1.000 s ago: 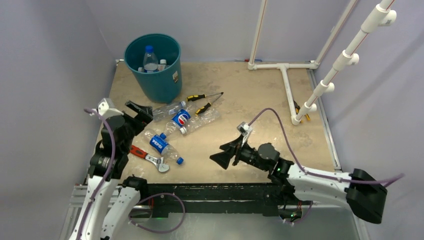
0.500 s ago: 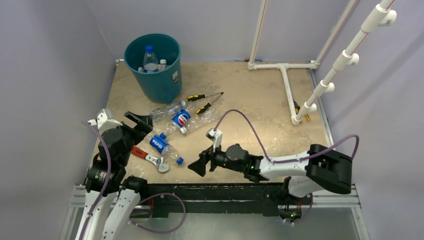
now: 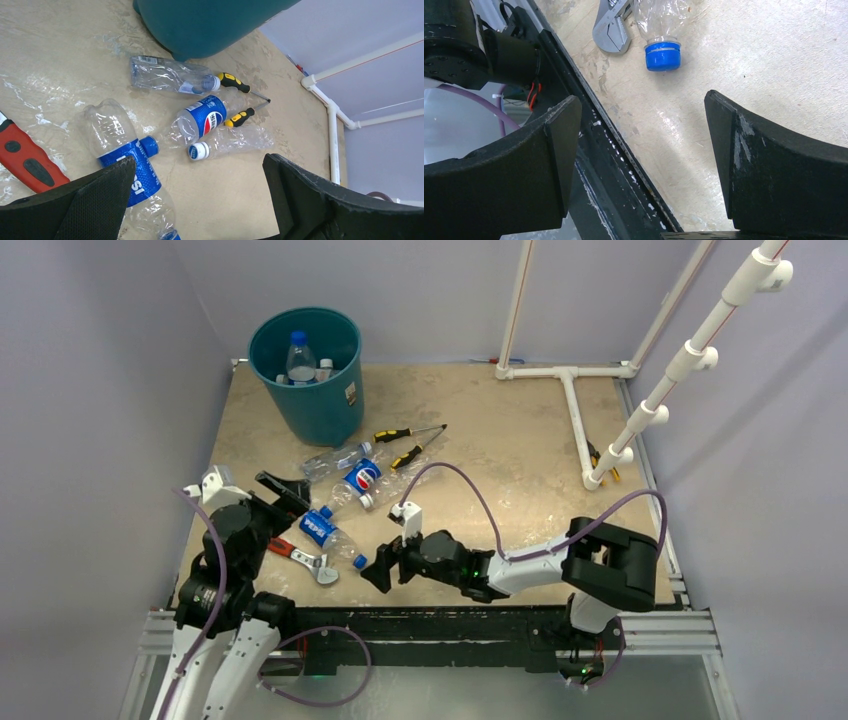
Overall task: Put the plastic bottles in the bin
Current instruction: Pick up the plastic bottle at the center of the board.
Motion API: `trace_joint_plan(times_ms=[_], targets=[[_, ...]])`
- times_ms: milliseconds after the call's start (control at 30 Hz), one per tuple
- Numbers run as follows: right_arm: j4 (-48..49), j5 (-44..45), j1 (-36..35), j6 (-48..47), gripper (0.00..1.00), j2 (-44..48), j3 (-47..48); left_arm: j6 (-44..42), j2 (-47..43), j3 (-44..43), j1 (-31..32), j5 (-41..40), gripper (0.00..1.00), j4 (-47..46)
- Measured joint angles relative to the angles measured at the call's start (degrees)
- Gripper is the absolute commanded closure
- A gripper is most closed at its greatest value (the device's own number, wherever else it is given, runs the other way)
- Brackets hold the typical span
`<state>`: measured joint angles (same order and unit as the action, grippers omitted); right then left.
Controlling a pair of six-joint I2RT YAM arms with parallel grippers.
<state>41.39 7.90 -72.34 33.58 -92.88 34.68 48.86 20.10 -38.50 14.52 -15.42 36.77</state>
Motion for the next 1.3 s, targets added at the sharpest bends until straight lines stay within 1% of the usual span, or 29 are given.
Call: trace_joint_plan(times_ms=[433, 667, 867, 1033, 1300], targets=[[-0.1, 1.4, -0.5, -0.2, 0.09, -0.4, 0.2, -0.2, -0.3, 1.0, 0.2, 0.0, 0.01, -0.2], [-0.9, 1.6, -1.1, -0.5, 0.11, -0.8, 1.1, -0.2, -1.3, 1.7, 0.3, 0.1, 0.01, -0.7], [-0.8, 1.6, -1.3, -1.4, 0.13, -4.2, 4.1, -0.2, -1.3, 1.7, 0.6, 0.3, 0.01, -0.7], [-1.3, 2.6, -1.3, -2.3, 0.16, -8.8, 8.1, -0.2, -1.3, 1.7, 0.7, 0.3, 0.01, -0.7], [-3.8, 6.1, -1.3, -2.9, 0.26, -13.7, 13.2, -0.2, -1.3, 1.7, 1.0, 0.5, 0.01, -0.7]])
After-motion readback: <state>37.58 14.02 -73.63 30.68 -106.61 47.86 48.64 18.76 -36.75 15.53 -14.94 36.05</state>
